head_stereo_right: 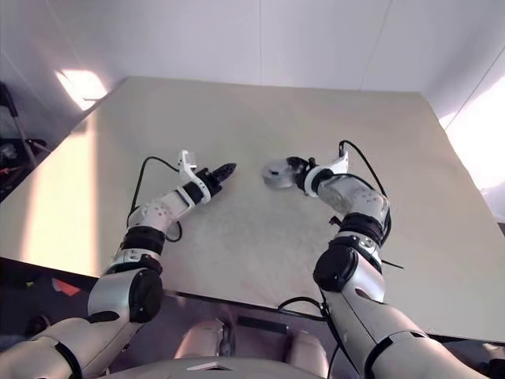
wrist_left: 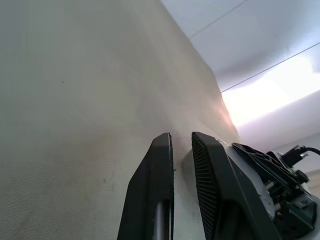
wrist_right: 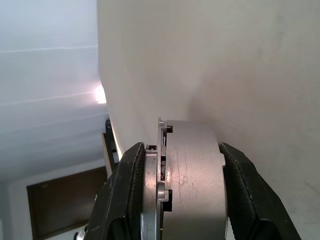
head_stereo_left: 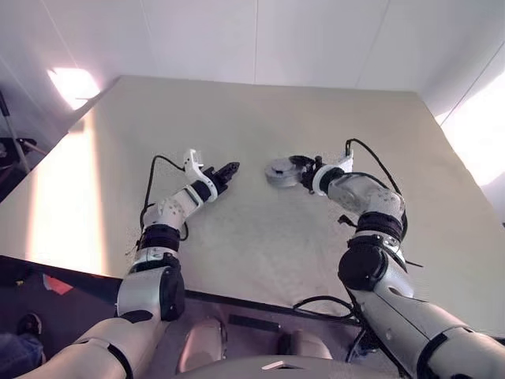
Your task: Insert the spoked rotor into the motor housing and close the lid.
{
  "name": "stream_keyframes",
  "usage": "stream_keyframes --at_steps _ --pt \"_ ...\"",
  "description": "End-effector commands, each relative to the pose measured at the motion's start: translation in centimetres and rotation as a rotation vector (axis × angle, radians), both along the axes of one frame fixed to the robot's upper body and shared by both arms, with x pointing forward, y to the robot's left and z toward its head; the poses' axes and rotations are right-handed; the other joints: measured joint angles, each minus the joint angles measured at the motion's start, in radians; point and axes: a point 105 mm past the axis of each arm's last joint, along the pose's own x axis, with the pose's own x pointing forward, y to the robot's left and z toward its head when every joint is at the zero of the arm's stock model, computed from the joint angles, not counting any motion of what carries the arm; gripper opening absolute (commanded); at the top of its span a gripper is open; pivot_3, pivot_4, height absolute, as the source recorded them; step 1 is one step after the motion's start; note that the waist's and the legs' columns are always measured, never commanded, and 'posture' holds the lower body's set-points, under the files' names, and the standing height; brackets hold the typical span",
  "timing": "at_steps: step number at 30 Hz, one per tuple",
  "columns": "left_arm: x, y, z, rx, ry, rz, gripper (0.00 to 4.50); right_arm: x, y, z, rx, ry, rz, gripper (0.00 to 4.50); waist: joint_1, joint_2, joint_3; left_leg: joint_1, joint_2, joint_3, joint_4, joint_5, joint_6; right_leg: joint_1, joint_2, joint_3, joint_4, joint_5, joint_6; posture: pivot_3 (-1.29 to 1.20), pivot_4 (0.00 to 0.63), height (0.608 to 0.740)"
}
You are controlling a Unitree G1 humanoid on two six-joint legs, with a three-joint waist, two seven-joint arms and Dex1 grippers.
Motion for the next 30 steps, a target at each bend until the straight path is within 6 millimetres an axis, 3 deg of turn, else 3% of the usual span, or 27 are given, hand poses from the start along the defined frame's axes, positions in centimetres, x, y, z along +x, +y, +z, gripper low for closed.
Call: stream_keyframes --at_steps 1,3,6,13,21,30 --pt "-0.3 0.1 2.1 -0.099 -0.059 -0.018 0.86 1.6 0.3 4.9 0.078 -0.115 -0.041 2.22 0.002 0.0 0.0 -0.005 0.0 0.0 0.0 0.0 0.0 -0.005 0.0 0.0 0.001 0.0 0.0 0.0 0.0 0.74" --pt "-0.7 0.2 2.6 -0.167 -0.063 -0.031 1.23 2.0 0.6 5.8 0.086 -0.129 -0.042 2.22 0.004 0.0 0.0 -0.014 -0.001 0.0 0.005 0.001 0.006 -0.014 0.0 0.0 0.009 0.003 0.004 0.0 0.0 0.74" --pt "-1.0 0.6 3.0 -0.23 -0.056 -0.03 2.21 2.3 0.7 6.2 0.09 -0.127 -0.046 2.22 0.006 0.0 0.0 -0.027 0.0 -0.001 0.008 0.001 0.007 -0.027 0.0 -0.002 0.014 0.002 0.003 0.0 0.0 0.74" --pt "-1.6 0.4 4.7 -0.444 -0.027 -0.076 4.46 2.2 2.1 7.3 0.084 -0.152 0.015 2.22 0.005 0.0 0.0 -0.033 0.004 0.0 0.022 -0.002 0.013 -0.027 0.0 -0.004 0.016 0.002 0.003 0.0 0.0 0.74" --pt "-1.8 -1.2 5.7 -0.618 0.078 -0.182 4.46 1.7 3.7 9.6 0.085 -0.213 0.081 2.22 0.005 0.0 0.0 -0.029 0.004 -0.001 0.025 -0.001 0.012 -0.024 0.0 -0.004 0.02 0.002 0.003 0.0 0.0 0.74" --pt "-1.5 -3.3 6.8 -0.638 0.093 -0.242 4.46 0.5 5.7 11.3 0.086 -0.291 0.161 2.22 0.006 0.0 0.0 -0.029 0.004 -0.001 0.026 -0.001 0.011 -0.024 0.0 -0.004 0.025 0.003 0.004 0.0 0.0 0.74"
